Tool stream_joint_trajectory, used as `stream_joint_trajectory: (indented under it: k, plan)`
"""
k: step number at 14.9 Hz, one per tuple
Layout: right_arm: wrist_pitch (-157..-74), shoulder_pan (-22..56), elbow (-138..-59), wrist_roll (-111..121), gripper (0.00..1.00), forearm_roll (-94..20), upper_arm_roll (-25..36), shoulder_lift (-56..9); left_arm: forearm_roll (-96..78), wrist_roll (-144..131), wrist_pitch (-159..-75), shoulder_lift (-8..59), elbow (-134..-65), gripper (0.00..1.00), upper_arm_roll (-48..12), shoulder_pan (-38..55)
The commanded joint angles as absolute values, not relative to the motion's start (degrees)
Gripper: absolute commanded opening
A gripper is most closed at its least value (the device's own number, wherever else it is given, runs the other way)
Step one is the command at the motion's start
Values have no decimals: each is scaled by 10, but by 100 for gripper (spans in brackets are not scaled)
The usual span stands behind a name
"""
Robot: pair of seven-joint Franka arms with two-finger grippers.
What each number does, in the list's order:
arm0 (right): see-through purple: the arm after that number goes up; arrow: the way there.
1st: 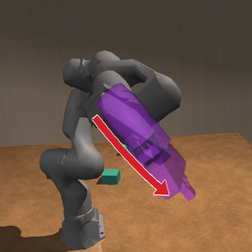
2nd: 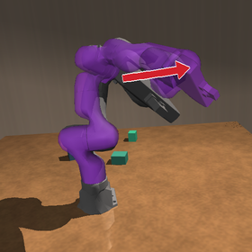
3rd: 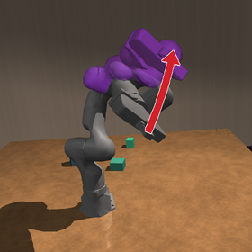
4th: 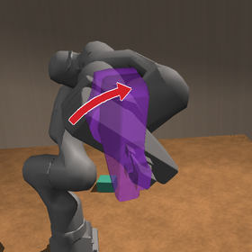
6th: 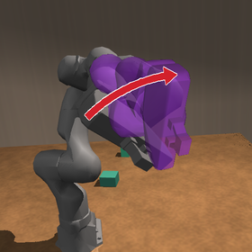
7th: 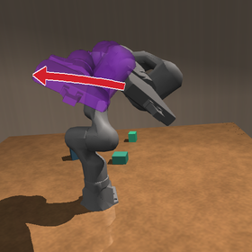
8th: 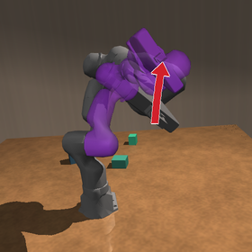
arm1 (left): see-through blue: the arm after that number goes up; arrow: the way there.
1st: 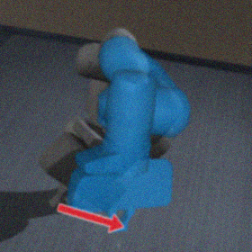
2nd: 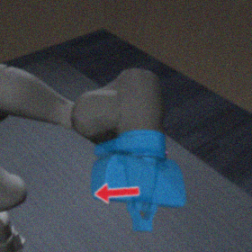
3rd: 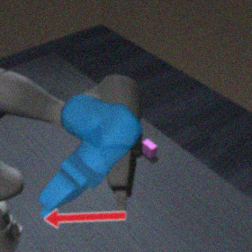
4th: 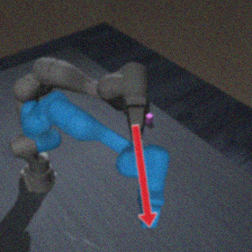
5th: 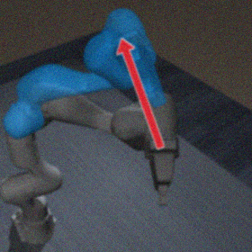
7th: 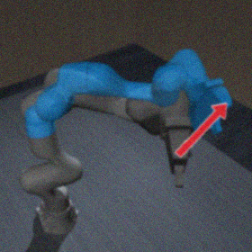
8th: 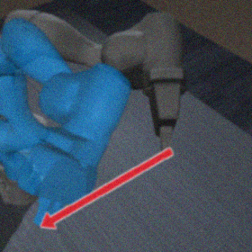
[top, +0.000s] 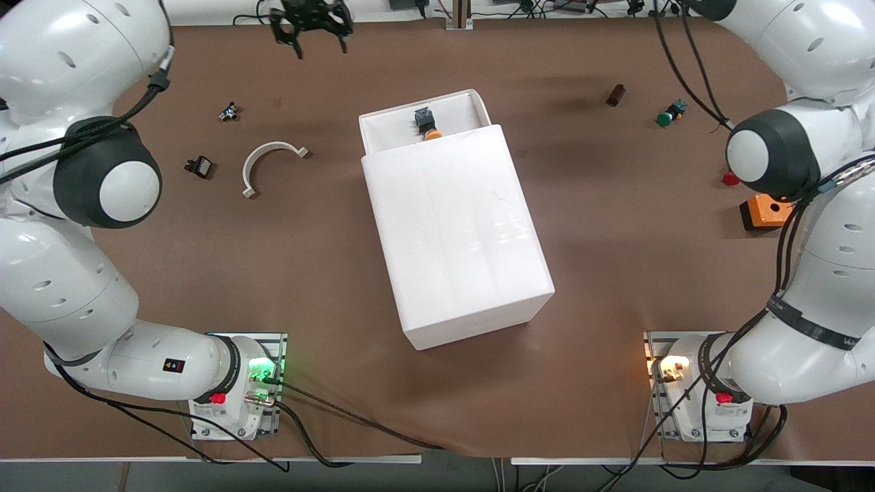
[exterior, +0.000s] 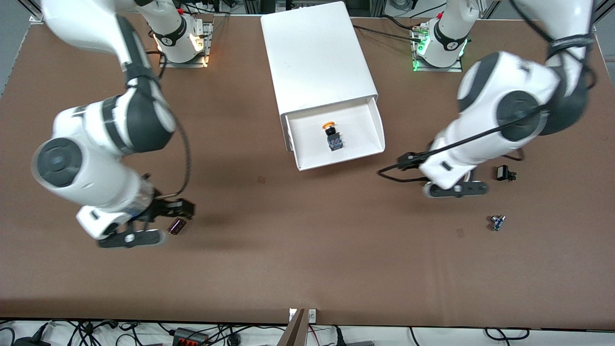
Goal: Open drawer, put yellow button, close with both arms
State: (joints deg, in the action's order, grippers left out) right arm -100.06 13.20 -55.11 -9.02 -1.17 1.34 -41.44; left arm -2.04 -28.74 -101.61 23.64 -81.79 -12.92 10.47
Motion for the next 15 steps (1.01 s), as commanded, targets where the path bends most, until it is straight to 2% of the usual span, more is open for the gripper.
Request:
stream_joint_trajectory:
  k: [1,6,13,15]
  plan:
    - [-985,101,-558,-76,100,-15,1,-403,-21,-346,-1111,244,-857,100,-130,140]
    - [-956,71,-558,-74,100,-14,2,-395,-18,-402,-1201,285,-860,100,-130,179]
    - [-866,24,-557,-56,100,-10,11,-335,-18,-410,-1198,284,-900,100,-131,198]
    - [-866,5,-589,-11,100,-10,11,-297,-18,-420,-1196,281,-910,100,-131,199]
